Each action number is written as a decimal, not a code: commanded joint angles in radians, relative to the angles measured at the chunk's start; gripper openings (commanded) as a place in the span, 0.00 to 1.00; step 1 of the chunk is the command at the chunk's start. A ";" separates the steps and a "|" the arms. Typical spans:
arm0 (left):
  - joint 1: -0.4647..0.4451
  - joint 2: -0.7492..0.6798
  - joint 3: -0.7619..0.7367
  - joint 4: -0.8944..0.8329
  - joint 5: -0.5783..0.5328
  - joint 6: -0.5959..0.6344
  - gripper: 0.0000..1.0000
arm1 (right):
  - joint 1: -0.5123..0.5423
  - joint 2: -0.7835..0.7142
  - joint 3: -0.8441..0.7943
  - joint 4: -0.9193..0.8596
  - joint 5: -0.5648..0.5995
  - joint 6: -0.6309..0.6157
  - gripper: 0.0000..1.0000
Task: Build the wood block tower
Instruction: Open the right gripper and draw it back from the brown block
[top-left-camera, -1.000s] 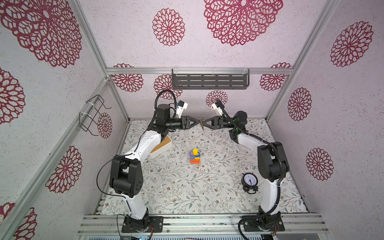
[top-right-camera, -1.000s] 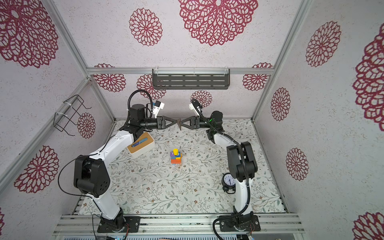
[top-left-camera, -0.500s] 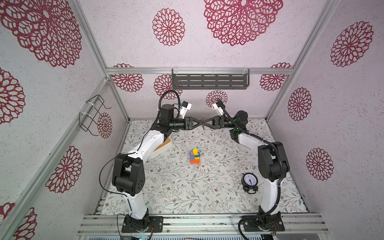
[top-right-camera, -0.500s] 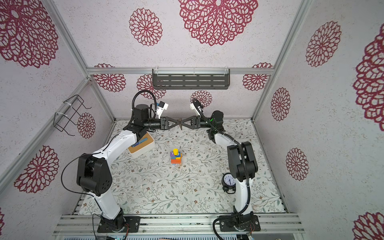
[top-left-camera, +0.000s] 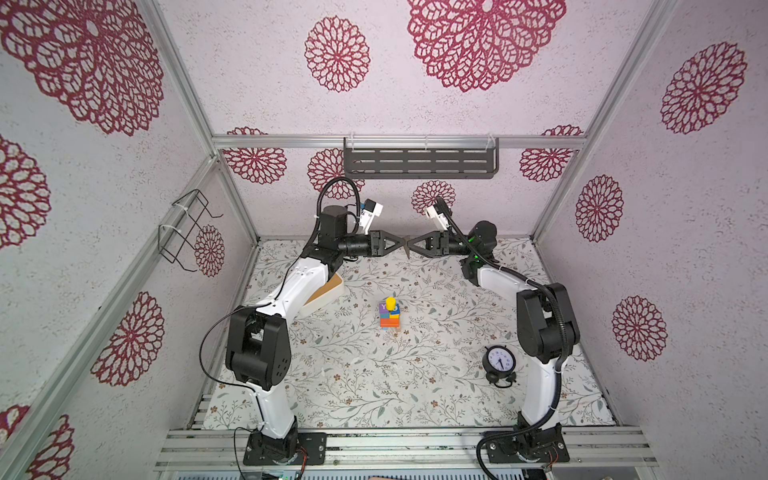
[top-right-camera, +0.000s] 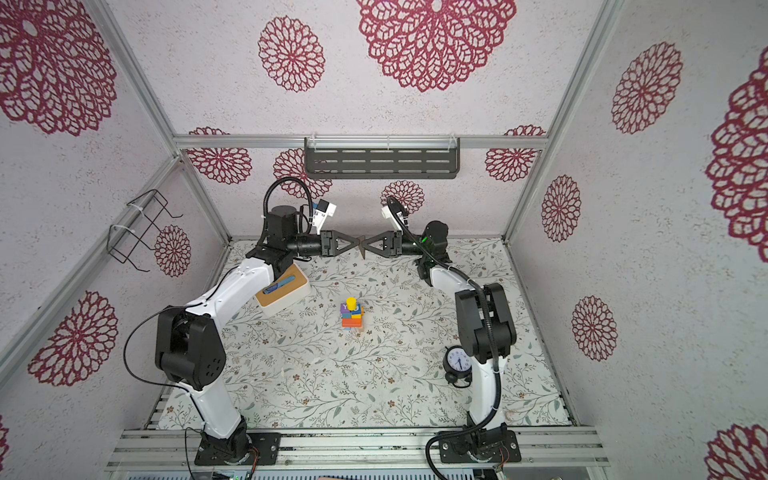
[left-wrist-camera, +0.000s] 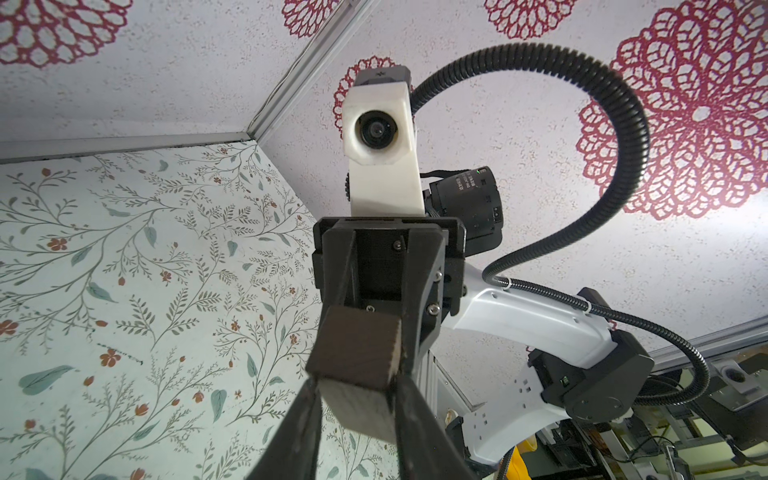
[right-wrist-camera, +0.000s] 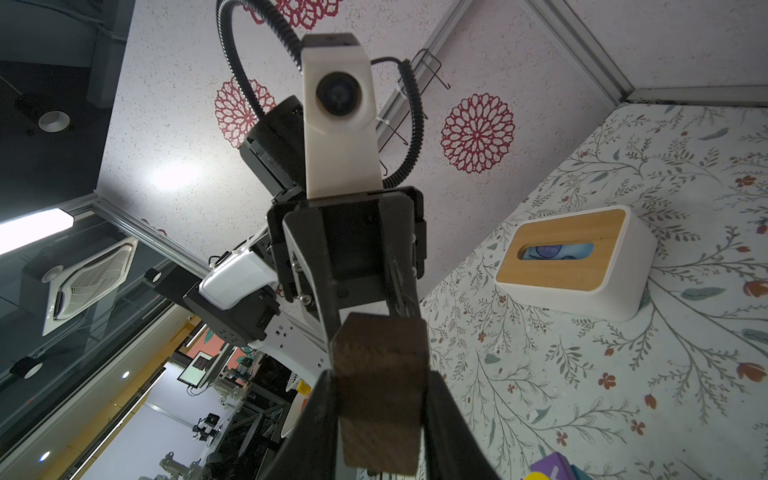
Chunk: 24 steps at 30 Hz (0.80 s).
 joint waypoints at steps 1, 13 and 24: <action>-0.006 0.024 0.029 0.015 0.010 0.001 0.39 | 0.002 -0.045 0.020 0.051 -0.005 -0.022 0.17; -0.013 0.046 0.052 -0.007 0.001 0.009 0.44 | 0.002 -0.051 0.017 0.053 -0.004 -0.022 0.17; -0.015 0.052 0.073 -0.004 0.004 0.001 0.49 | 0.003 -0.048 0.019 0.052 -0.004 -0.022 0.16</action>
